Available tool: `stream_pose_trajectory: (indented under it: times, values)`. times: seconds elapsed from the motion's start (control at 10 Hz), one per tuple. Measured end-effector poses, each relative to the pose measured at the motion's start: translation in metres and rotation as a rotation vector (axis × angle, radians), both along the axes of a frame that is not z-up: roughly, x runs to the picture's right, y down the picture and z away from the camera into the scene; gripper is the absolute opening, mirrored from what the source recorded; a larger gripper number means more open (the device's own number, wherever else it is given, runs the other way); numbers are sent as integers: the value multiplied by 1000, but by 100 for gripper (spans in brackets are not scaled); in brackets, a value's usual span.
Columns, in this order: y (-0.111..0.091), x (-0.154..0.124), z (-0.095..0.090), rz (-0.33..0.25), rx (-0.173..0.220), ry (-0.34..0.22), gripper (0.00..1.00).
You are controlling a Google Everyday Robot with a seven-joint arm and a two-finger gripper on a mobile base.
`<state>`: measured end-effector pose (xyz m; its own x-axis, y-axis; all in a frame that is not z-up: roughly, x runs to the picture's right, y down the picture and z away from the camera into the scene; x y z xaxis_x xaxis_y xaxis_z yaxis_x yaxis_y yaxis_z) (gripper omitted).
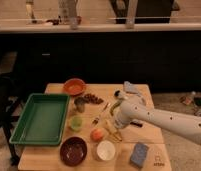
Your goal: Place banana in purple bowl
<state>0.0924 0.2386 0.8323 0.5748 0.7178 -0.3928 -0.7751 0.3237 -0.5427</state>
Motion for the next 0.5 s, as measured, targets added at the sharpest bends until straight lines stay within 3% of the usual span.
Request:
stream_pose_trajectory:
  times: [0.5]
  values:
    - [-1,3,-2,-1,2,-2,0]
